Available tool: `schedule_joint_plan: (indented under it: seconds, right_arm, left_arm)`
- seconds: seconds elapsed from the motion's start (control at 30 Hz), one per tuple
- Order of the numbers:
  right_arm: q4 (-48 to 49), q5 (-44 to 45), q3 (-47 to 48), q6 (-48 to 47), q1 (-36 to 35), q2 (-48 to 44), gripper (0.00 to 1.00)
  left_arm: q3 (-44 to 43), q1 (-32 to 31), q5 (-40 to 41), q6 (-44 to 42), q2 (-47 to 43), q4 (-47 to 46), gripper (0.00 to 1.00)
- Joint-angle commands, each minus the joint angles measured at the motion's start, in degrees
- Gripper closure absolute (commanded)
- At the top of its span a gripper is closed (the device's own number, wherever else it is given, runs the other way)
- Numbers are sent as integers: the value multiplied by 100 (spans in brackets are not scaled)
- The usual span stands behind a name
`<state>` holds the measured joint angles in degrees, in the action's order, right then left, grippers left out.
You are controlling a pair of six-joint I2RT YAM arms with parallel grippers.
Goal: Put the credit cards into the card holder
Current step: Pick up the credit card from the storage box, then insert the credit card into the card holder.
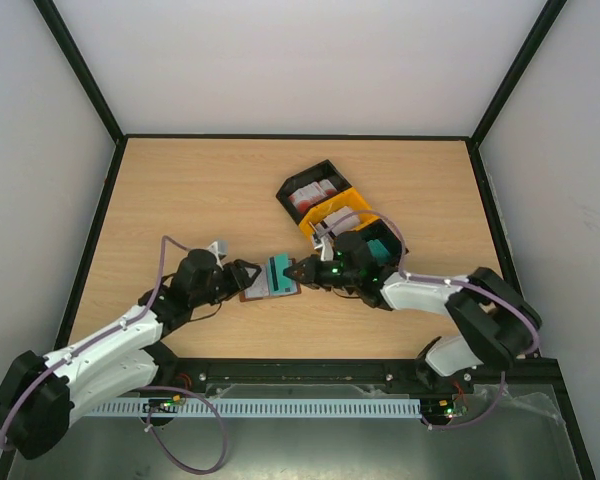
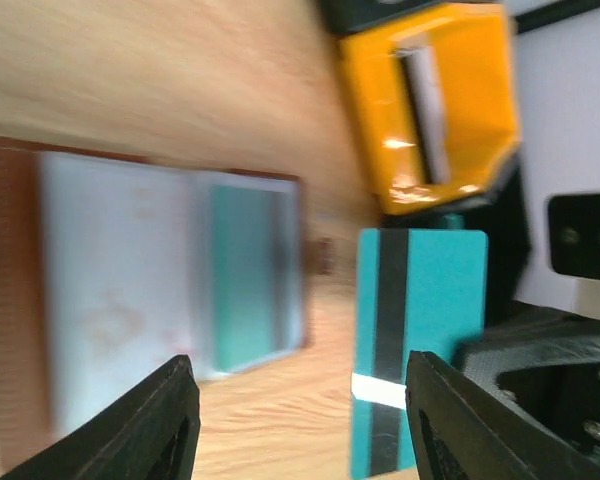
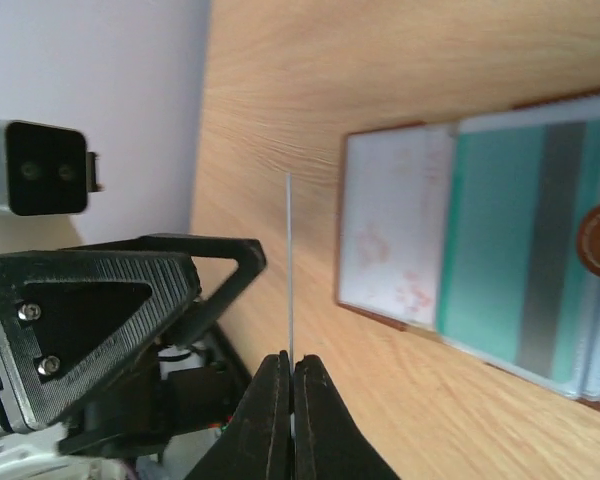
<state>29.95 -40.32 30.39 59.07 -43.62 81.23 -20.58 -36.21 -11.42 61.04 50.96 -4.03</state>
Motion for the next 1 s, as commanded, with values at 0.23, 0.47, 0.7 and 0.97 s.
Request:
schedule_joint_plan:
  seconds: [0.23,0.47,0.7,0.97]
  right_arm:
    - [-725,371,903,-643,-232,1406,98]
    - [-466,756,891,-583,-243,1668,98]
    - [-100,777,888,-432,-345,1992,98]
    - [-76,821,906,-368,-368,2071,98]
  left_arm:
    - [147,484,450,-696,813,669,66]
    - [125,533,465,-826,914,674,77]
    - [198,605,338,-887,1116,537,81]
    - [441,668,70,-743,1331,204,82]
